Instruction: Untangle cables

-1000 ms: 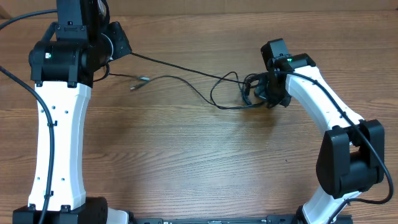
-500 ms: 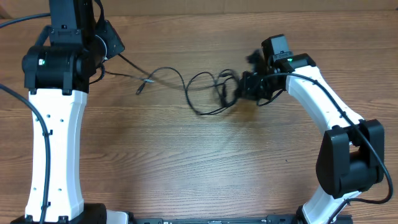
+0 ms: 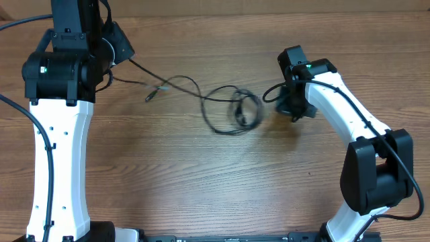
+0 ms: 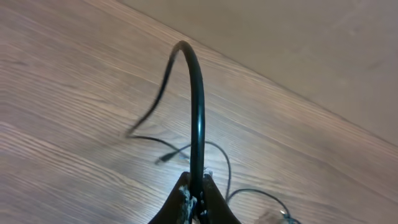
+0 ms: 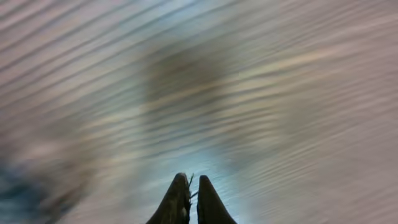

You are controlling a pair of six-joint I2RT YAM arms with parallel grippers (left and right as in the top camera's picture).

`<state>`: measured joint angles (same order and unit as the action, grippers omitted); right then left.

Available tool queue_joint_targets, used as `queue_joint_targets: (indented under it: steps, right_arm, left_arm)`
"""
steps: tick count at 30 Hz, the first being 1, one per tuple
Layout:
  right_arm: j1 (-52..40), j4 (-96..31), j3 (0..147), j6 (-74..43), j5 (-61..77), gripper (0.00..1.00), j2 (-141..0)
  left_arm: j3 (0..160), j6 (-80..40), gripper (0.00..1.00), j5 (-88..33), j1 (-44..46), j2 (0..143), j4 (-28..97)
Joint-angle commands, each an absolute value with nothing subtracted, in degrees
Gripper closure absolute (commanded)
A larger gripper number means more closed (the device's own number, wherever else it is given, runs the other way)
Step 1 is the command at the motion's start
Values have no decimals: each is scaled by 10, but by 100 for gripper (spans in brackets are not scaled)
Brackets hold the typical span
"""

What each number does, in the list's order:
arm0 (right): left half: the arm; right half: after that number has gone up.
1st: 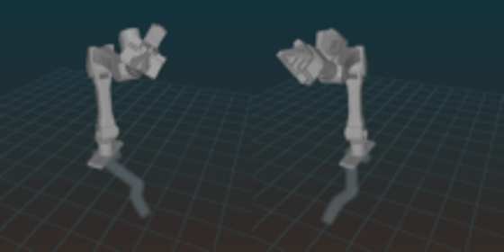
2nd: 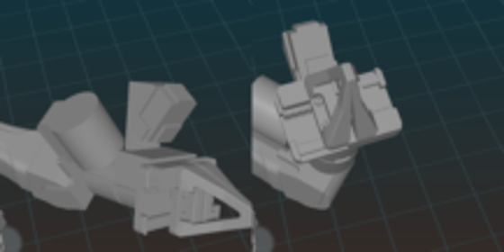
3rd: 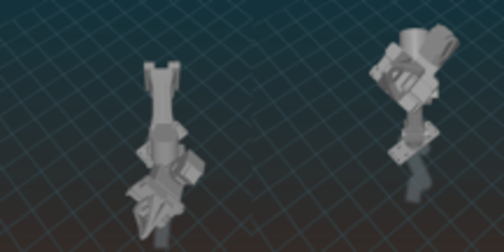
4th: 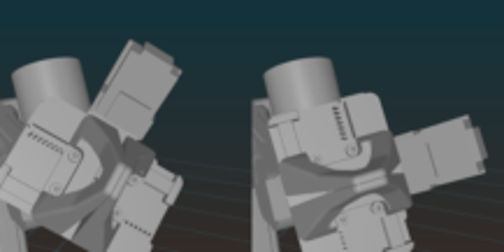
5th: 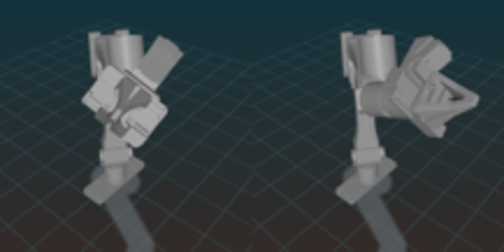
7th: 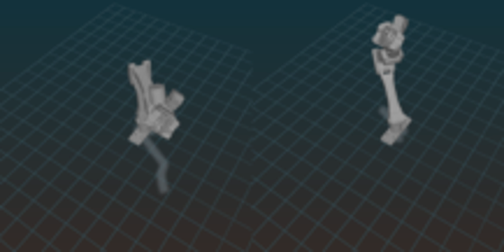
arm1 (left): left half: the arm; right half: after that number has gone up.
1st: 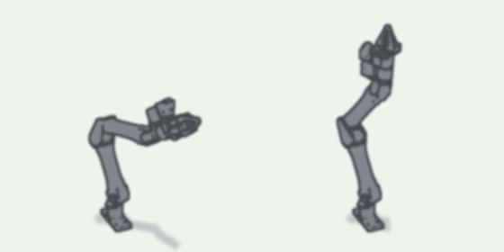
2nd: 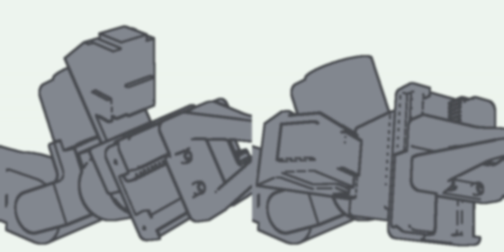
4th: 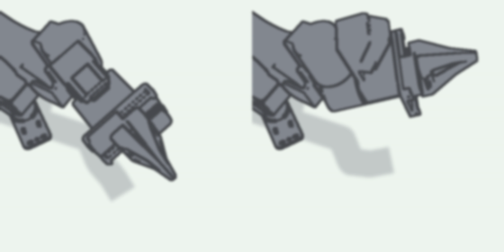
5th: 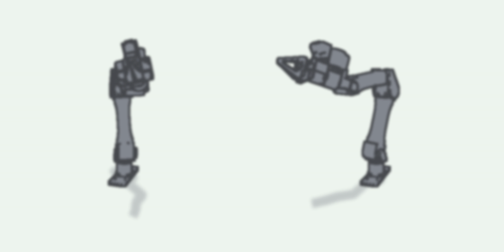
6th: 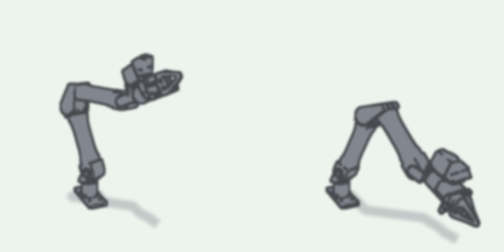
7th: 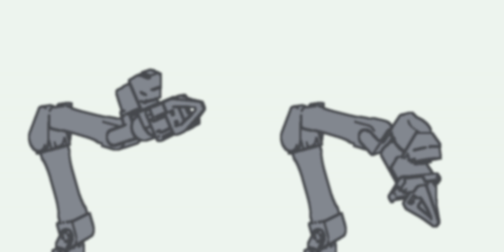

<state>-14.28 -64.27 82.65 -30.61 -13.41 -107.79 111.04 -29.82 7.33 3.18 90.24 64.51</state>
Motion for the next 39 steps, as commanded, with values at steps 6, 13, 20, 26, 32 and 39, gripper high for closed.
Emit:
queue_joint_targets:
  steps: [6,13,20,26,32,39]
  right_arm:
    - [-115,-625,825,-392,-192,96,-1077]
    - [-130,-541,825,-53,299,57,-1077]
    - [-149,-534,825,-44,266,51,-1077]
    - [-150,-534,825,-45,266,50,-1077]
    - [-150,-538,825,-45,266,51,-1077]
    - [-149,-541,825,-45,266,50,-1077]
  left_arm:
    - [1120,-287,96,89,11,858,609]
    - [1120,-229,96,-114,27,865,646]
    - [1119,-229,53,-56,30,892,736]
    - [1119,-229,22,-46,32,921,733]
    - [1119,-198,32,-116,62,971,730]
    - [1119,-74,24,-127,142,1054,705]
